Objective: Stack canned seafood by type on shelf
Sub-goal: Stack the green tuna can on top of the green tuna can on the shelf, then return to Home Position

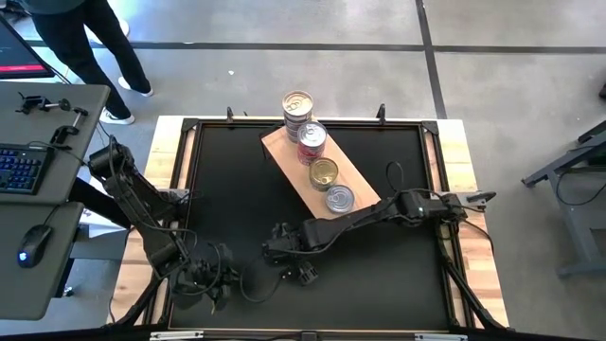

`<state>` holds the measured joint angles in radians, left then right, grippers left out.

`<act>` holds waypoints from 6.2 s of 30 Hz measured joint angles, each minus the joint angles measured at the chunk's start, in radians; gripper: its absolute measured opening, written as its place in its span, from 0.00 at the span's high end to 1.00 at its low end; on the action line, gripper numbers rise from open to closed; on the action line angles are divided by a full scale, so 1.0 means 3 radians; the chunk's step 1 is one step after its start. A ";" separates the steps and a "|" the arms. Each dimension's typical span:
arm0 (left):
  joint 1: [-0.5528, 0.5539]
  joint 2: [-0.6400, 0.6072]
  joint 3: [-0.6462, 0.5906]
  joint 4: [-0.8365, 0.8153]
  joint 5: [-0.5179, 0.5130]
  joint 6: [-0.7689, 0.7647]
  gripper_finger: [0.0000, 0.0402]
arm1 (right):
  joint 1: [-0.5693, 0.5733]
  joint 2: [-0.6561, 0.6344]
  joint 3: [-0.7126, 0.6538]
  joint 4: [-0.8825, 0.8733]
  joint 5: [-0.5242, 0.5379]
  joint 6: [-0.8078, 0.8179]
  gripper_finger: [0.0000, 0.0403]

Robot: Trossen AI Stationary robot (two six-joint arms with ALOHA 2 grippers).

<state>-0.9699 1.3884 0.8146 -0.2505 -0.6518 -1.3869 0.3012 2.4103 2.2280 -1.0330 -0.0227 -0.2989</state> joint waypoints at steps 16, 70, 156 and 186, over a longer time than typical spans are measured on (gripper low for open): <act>0.0000 0.0001 0.0000 0.0036 -0.0049 0.0289 1.00 | 0.0058 0.0003 0.0328 -0.0367 0.0480 -0.0076 0.71; 0.0042 0.0003 0.0000 -0.0147 -0.0206 0.0538 1.00 | 0.0577 -0.1960 -0.1227 -0.1609 0.3363 0.2292 0.70; 0.2515 -0.3026 -0.2322 0.2396 0.2194 0.3256 1.00 | 0.1347 -0.2358 -0.0657 -0.1793 0.2010 0.5318 0.98; 0.2777 -0.3679 -0.2677 0.1833 0.2224 0.2886 1.00 | 0.0835 -0.5233 -0.5052 0.2209 0.1665 0.3576 1.00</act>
<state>-0.1368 0.2848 0.0116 0.2995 0.0154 -0.5211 0.5516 0.8403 0.7124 -0.3703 0.4769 0.7740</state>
